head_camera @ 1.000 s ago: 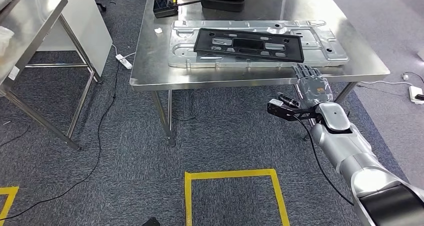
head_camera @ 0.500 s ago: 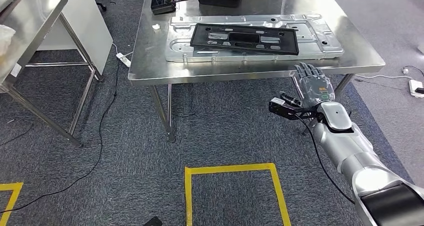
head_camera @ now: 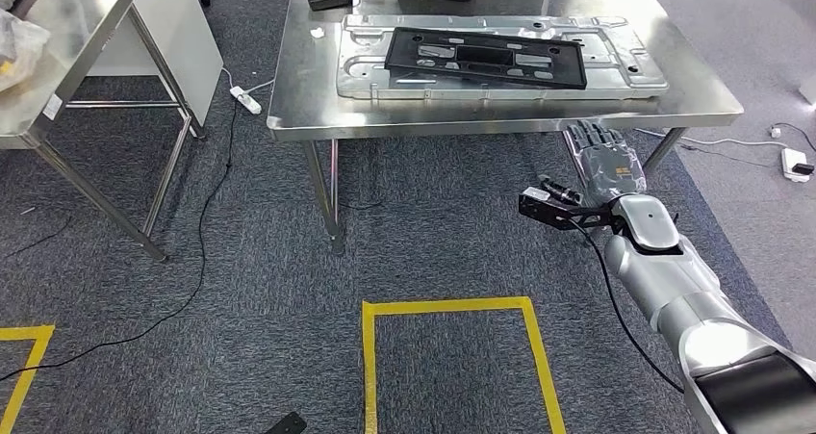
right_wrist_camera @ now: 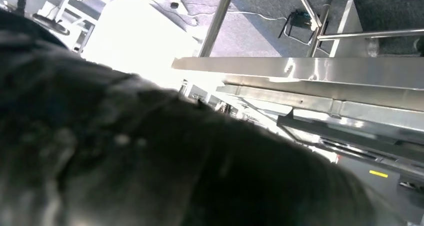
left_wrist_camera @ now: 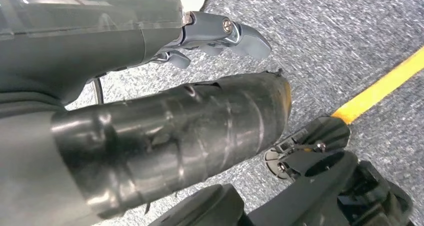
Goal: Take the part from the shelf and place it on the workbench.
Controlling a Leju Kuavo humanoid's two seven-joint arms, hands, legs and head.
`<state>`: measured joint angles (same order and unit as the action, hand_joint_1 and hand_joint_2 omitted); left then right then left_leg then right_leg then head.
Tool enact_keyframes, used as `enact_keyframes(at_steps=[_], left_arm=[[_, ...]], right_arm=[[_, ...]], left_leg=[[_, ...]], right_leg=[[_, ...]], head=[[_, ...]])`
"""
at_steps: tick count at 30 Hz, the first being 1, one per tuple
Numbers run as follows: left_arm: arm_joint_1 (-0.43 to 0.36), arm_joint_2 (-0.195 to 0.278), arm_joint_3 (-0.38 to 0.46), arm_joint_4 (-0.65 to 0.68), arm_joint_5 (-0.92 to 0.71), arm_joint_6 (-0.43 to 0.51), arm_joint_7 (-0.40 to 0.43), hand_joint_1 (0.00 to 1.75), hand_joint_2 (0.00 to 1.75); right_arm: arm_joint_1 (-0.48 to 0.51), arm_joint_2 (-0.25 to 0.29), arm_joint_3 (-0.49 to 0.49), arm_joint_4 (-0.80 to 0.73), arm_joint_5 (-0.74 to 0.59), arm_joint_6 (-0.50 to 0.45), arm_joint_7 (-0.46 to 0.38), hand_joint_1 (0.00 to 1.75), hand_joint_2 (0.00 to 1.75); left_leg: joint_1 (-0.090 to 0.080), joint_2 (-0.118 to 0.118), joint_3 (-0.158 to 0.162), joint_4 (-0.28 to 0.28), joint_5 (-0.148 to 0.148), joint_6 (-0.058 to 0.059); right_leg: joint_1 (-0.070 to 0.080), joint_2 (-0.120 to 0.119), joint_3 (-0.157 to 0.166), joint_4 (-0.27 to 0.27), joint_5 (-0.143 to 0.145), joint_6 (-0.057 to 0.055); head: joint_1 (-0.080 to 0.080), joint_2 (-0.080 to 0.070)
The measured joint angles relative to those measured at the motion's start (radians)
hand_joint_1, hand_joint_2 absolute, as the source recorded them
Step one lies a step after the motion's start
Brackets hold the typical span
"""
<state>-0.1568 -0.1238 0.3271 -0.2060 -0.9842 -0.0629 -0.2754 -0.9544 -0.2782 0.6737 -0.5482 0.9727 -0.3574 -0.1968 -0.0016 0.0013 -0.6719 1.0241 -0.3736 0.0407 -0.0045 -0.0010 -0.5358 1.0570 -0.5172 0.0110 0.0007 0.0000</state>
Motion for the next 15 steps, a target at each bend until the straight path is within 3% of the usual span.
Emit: enact_keyframes(at_steps=[1, 4, 5, 6, 8, 9, 10, 11, 12, 13, 15], left_arm=[[0.000, 0.000, 0.000, 0.000, 0.000, 0.000, 0.000, 0.00, 0.00], [0.001, 0.000, 0.002, 0.000, 0.000, 0.000, 0.000, 0.00, 0.00], [0.001, 0.000, 0.003, 0.000, 0.000, 0.000, 0.000, 0.00, 0.00], [0.002, 0.000, 0.004, 0.000, 0.000, 0.000, 0.000, 0.00, 0.00], [0.001, 0.000, 0.005, 0.000, 0.000, -0.001, 0.001, 0.00, 0.00], [0.001, 0.000, 0.006, 0.000, 0.000, -0.001, 0.001, 0.00, 0.00], [0.001, 0.000, 0.006, 0.000, 0.000, -0.001, 0.001, 0.00, 0.00], [0.001, 0.000, 0.007, 0.000, 0.000, -0.001, 0.001, 0.00, 0.00], [0.001, 0.001, 0.008, 0.000, 0.000, -0.001, 0.001, 0.00, 0.00], [0.000, 0.001, 0.008, 0.000, -0.001, -0.001, 0.001, 0.00, 0.00], [-0.003, 0.001, 0.009, 0.000, -0.001, 0.000, 0.000, 0.00, 0.00]], right_arm=[[-0.002, -0.001, -0.001, 0.000, 0.000, -0.002, 0.000, 0.00, 0.00], [-0.004, -0.002, -0.003, 0.000, -0.001, -0.007, 0.000, 0.00, 0.00], [-0.004, -0.002, -0.003, 0.000, -0.001, -0.008, 0.000, 0.00, 0.00], [-0.003, -0.002, -0.003, 0.000, -0.001, -0.008, 0.000, 0.00, 0.00], [-0.001, -0.002, -0.003, 0.000, -0.002, -0.010, 0.003, 0.00, 0.00], [0.002, -0.002, -0.003, 0.000, -0.002, -0.010, 0.005, 0.00, 0.00], [0.005, -0.002, -0.004, 0.000, -0.003, -0.010, 0.007, 0.00, 0.00], [0.008, -0.002, -0.004, 0.000, -0.003, -0.011, 0.008, 0.00, 0.00], [0.011, -0.003, -0.004, 0.000, -0.004, -0.011, 0.009, 0.00, 0.00], [0.012, -0.004, -0.005, 0.000, -0.004, -0.011, 0.010, 0.00, 0.00], [0.014, -0.008, -0.012, -0.003, -0.006, -0.013, 0.011, 0.00, 0.00]], left_leg=[[0.001, 0.000, -0.002, -0.002, 0.008, -0.005], [0.001, -0.002, -0.008, -0.010, 0.022, -0.022], [0.001, -0.003, -0.016, 0.002, 0.002, -0.029], [0.001, -0.004, -0.028, 0.034, -0.037, -0.035], [0.007, -0.004, -0.059, 0.150, -0.142, -0.046], [0.010, -0.004, -0.070, 0.213, -0.174, -0.051], [0.013, -0.004, -0.071, 0.258, -0.183, -0.055], [0.016, -0.003, -0.057, 0.271, -0.168, -0.059], [0.019, -0.003, -0.026, 0.251, -0.143, -0.062], [0.021, -0.003, 0.017, 0.204, -0.121, -0.064], [0.021, -0.005, 0.116, 0.071, -0.126, -0.060]], right_leg=[[0.004, 0.000, 0.016, -0.032, -0.003, -0.006], [0.005, -0.003, 0.009, -0.052, 0.021, -0.020], [0.001, -0.005, 0.003, -0.060, 0.036, -0.028], [-0.003, -0.007, -0.007, -0.067, 0.052, -0.035], [-0.004, -0.009, -0.035, -0.070, 0.078, -0.042], [-0.005, -0.009, -0.051, -0.068, 0.090, -0.041], [-0.005, -0.009, -0.066, -0.065, 0.100, -0.039], [-0.006, -0.009, -0.083, -0.061, 0.109, -0.036], [-0.008, -0.009, -0.100, -0.055, 0.118, -0.032], [-0.010, -0.009, -0.116, -0.048, 0.126, -0.027], [-0.011, -0.008, -0.142, -0.031, 0.137, -0.016]], head=[[0.000, 0.000], [0.001, 0.000], [0.000, 0.000], [-0.001, 0.000], [-0.002, 0.000], [-0.003, 0.000], [-0.003, 0.000], [-0.003, 0.000], [-0.003, 0.000], [-0.003, 0.000], [-0.003, 0.000]])
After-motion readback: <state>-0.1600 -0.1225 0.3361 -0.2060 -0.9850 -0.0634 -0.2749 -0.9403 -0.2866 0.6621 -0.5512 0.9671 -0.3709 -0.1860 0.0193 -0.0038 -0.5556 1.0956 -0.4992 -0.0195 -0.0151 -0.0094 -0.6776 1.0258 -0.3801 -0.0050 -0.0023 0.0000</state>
